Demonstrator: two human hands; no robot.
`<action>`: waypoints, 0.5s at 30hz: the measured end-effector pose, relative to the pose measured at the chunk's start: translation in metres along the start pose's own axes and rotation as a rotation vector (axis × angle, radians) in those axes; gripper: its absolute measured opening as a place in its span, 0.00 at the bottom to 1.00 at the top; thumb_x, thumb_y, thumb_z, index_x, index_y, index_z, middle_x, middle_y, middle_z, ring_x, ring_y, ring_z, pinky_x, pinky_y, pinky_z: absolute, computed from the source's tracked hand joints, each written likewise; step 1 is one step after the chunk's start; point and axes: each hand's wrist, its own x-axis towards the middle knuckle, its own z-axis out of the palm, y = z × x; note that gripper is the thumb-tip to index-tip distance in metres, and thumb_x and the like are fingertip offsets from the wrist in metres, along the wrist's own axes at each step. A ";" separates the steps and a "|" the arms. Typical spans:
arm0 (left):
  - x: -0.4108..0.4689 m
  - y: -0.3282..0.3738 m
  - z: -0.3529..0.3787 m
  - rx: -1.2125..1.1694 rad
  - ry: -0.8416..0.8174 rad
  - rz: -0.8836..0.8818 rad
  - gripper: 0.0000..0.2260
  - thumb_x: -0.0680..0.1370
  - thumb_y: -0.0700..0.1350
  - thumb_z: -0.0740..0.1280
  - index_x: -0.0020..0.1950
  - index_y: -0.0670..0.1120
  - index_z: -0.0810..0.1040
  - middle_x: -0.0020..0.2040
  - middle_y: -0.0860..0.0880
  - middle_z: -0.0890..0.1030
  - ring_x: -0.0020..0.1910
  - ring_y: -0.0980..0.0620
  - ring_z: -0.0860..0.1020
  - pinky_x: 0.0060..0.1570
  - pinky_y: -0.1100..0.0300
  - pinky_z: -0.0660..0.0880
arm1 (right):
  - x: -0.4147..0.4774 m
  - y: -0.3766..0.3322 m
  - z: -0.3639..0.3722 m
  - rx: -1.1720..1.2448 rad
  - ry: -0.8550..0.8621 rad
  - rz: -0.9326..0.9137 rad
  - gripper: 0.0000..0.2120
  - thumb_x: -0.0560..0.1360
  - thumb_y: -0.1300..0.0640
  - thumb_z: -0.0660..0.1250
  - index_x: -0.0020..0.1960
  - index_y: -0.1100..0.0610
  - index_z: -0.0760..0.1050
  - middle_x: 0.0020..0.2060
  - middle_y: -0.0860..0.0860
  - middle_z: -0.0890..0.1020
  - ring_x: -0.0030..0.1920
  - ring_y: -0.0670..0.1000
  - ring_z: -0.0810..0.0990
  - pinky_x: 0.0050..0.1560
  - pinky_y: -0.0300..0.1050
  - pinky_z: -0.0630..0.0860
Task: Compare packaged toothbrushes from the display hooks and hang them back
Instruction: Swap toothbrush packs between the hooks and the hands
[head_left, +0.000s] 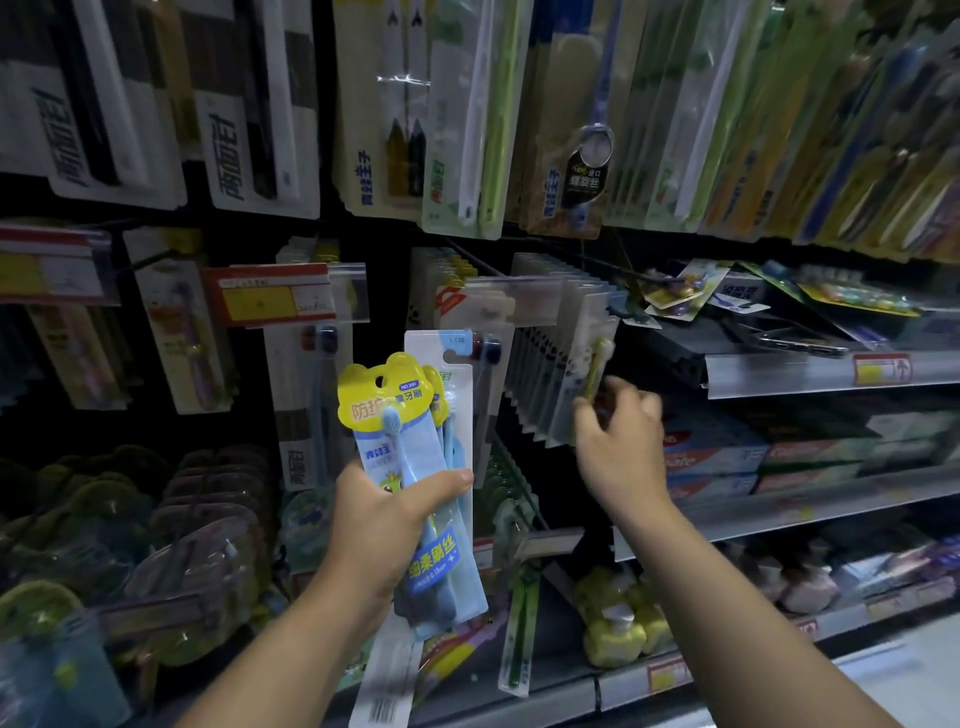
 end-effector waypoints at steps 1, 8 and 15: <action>0.000 0.000 0.001 -0.004 -0.003 -0.001 0.14 0.65 0.39 0.81 0.49 0.48 0.87 0.46 0.46 0.89 0.45 0.44 0.87 0.49 0.47 0.83 | -0.008 -0.006 -0.001 0.091 -0.061 -0.045 0.14 0.83 0.52 0.65 0.66 0.56 0.76 0.59 0.54 0.77 0.58 0.55 0.79 0.57 0.49 0.75; -0.002 -0.003 0.013 -0.028 -0.100 -0.007 0.17 0.66 0.36 0.80 0.54 0.43 0.85 0.48 0.43 0.88 0.49 0.39 0.87 0.47 0.49 0.84 | -0.049 -0.024 0.004 0.535 -0.535 -0.059 0.04 0.79 0.63 0.70 0.49 0.58 0.83 0.37 0.51 0.84 0.39 0.49 0.82 0.42 0.49 0.79; 0.000 -0.009 0.022 0.017 -0.109 0.009 0.18 0.68 0.33 0.80 0.56 0.43 0.84 0.49 0.45 0.89 0.48 0.44 0.88 0.49 0.49 0.84 | -0.045 -0.015 0.003 0.648 -0.404 0.057 0.08 0.83 0.62 0.64 0.48 0.61 0.80 0.40 0.56 0.84 0.39 0.51 0.81 0.41 0.50 0.79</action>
